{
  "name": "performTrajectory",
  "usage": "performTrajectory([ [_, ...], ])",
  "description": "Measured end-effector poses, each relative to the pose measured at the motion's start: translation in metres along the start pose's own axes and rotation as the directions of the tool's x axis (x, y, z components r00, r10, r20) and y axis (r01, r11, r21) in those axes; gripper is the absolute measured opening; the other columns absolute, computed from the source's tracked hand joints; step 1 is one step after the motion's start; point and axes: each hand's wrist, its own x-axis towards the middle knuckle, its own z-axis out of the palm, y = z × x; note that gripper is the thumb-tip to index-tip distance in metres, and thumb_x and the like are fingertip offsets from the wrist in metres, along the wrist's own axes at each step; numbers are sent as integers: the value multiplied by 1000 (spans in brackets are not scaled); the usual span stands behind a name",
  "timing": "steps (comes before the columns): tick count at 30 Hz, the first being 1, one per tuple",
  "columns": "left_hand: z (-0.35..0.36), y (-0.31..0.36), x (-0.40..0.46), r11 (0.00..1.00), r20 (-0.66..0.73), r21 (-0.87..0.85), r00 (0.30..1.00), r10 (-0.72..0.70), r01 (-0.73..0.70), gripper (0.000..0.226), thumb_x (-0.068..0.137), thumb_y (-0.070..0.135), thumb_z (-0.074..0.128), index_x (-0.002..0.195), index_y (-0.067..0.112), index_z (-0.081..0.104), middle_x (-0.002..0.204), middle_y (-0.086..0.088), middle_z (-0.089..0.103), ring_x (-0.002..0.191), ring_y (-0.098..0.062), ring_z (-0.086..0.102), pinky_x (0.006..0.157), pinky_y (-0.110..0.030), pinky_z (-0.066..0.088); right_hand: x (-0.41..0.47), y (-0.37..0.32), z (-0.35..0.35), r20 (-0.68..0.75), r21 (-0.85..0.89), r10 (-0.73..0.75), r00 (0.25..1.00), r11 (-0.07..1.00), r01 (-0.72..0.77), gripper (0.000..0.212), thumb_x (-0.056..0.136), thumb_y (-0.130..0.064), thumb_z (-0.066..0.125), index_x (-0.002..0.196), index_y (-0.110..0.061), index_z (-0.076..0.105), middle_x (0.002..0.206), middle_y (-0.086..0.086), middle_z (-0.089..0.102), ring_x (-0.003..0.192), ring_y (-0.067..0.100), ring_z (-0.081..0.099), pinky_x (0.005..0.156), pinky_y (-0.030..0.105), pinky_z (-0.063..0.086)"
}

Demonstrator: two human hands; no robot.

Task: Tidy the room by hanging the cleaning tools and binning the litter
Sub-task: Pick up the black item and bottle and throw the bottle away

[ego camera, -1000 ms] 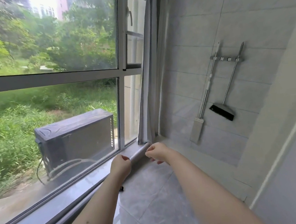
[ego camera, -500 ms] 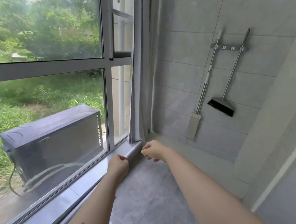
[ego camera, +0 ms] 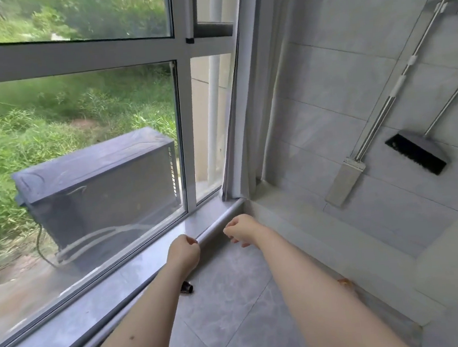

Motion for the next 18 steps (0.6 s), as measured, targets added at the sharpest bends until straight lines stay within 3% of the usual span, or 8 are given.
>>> performTrajectory([
  [2,6,-11,22,999,16,20,999,-41,41,21,83,-1,44,62,1,48,102,-38,60,100,-45,59,81,-42,49,27,1,5,25,-1,26,999,1000,-26,5,92,-14,54,95,-17,53,93,9,56,84,20,53,75,31,45],
  [4,11,-20,42,995,20,-8,995,-100,100,18,85,2,44,77,6,59,96,-27,65,96,-37,62,81,-35,50,53,2,13,54,-11,40,998,999,-39,5,92,-15,53,96,-17,52,93,9,57,84,21,53,76,32,45],
  [6,16,-31,67,988,22,-39,989,-149,150,20,87,3,43,89,5,63,97,-18,64,97,-33,61,81,-32,49,80,1,25,120,-38,51,991,998,-47,4,95,-16,48,98,-17,50,89,5,56,87,20,52,71,29,45],
  [8,21,-41,88,982,33,-40,982,-186,187,22,88,4,44,98,2,64,106,-19,65,104,-34,60,84,-32,47,103,-2,36,187,-69,77,979,995,-65,7,98,-17,41,99,-15,48,91,4,54,91,18,50,64,25,41],
  [12,28,-58,140,974,89,-21,971,-222,225,16,88,4,44,79,12,54,93,-11,56,93,-29,57,81,-32,47,157,-8,59,199,24,146,969,988,-154,6,95,-15,46,94,-15,52,93,5,52,85,19,53,55,21,35],
  [15,33,-70,188,968,116,-28,963,-244,249,11,89,5,43,88,11,53,94,-7,54,87,-24,51,72,-25,39,205,-14,70,186,87,188,964,974,-207,21,94,-14,46,74,-18,50,75,2,52,67,14,54,54,21,34],
  [18,39,-82,217,961,153,-21,951,-268,274,15,88,4,42,79,13,50,86,-7,52,79,-23,48,67,-25,37,239,-16,77,190,88,228,955,965,-248,30,93,-13,46,65,-21,45,71,0,49,71,15,54,53,21,33],
])
